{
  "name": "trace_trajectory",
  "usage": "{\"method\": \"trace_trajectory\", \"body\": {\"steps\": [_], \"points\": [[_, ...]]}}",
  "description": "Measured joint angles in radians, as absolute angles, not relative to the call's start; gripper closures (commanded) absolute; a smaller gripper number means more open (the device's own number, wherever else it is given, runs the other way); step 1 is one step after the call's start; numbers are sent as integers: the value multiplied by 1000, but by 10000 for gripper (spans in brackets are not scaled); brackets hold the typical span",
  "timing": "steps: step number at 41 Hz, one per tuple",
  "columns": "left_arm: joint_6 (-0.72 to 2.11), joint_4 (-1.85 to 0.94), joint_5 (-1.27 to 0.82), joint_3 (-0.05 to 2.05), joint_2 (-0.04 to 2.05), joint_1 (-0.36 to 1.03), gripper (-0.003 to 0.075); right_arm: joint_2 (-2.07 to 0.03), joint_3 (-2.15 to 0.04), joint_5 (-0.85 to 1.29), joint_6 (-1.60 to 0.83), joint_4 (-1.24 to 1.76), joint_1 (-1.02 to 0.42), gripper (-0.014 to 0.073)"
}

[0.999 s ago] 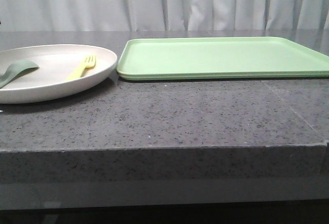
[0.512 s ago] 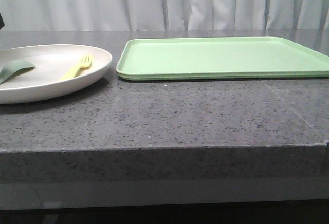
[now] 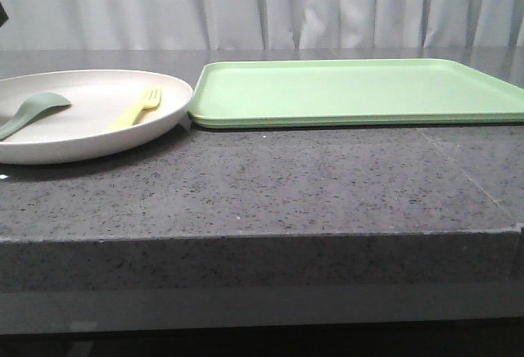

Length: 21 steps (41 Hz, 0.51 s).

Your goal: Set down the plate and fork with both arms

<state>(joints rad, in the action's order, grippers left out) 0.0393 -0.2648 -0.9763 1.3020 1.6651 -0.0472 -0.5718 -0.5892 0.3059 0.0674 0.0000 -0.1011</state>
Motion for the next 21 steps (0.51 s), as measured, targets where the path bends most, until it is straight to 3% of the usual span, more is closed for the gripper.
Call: {"method": "trace_trajectory", "body": {"steps": [12,21], "points": [[223,-563,-986,1304,1665,-186,738,-572,-589,306,67,0,-101,-50],[245,-604,-992,1363,1665,-149,738,-572,-589,306,67,0,-101,-50]]}}
